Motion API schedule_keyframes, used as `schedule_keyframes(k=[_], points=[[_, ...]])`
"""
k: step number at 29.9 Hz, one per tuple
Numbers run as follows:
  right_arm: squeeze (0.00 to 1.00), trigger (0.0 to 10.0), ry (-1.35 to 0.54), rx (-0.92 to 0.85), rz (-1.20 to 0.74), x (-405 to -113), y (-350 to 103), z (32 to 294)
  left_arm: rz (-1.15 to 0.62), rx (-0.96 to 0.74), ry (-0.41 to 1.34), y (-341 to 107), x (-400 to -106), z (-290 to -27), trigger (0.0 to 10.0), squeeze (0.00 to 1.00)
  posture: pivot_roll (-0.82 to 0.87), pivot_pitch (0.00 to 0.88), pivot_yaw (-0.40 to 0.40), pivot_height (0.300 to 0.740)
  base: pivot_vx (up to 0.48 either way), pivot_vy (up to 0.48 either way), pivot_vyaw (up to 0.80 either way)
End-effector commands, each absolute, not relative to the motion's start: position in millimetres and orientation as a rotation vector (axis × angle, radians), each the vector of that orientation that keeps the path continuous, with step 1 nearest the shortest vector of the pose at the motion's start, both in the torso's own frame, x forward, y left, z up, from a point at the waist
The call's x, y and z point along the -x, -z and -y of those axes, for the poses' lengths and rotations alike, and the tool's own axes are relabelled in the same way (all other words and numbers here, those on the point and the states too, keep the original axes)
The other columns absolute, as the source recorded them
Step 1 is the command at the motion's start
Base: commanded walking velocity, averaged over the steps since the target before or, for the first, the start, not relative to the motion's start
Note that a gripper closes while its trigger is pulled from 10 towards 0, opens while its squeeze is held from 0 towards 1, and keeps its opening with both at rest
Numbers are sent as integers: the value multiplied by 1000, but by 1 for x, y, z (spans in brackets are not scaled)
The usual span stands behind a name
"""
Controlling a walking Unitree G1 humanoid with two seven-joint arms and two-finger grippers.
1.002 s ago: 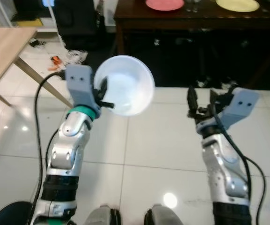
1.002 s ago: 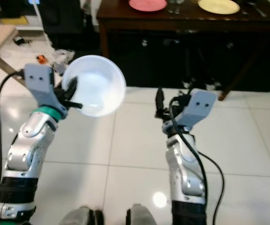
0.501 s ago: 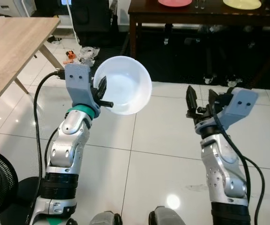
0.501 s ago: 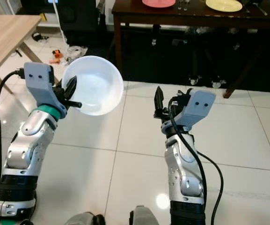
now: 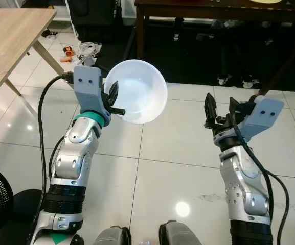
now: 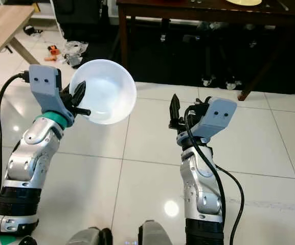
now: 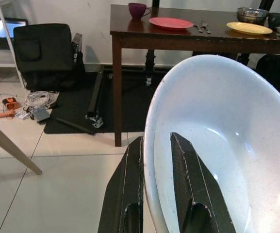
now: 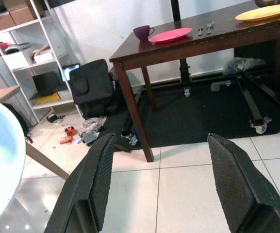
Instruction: Setting the table
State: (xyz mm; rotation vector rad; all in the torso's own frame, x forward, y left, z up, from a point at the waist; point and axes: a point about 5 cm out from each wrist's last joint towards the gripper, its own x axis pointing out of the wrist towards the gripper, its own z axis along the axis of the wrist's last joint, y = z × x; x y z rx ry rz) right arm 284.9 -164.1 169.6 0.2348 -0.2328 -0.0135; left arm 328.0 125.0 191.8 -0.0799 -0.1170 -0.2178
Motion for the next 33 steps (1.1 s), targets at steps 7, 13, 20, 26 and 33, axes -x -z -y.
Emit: schedule_keyframes(k=[7,13,20,26,33], points=[[0,10000,78,-214,227,-286,-167,173,92,70,205,-187,-327,-127,10000,0,-113,14,88,740,0,0,800],[0,10000,70,-221,227,-286,-167,172,91,69,200,-187,-327,-127,10000,0,-111,17,87,740,0,0,798],[0,10000,68,-222,227,-286,-167,171,90,69,198,-187,-327,-128,10000,0,-111,19,89,740,0,0,798],[0,10000,50,-233,232,-286,-167,169,92,68,191,-188,-328,-128,10000,0,-111,14,91,740,0,0,794],[0,10000,47,-236,233,-286,-168,168,94,69,190,-189,-328,-128,10000,0,-110,12,92,740,0,0,794]])
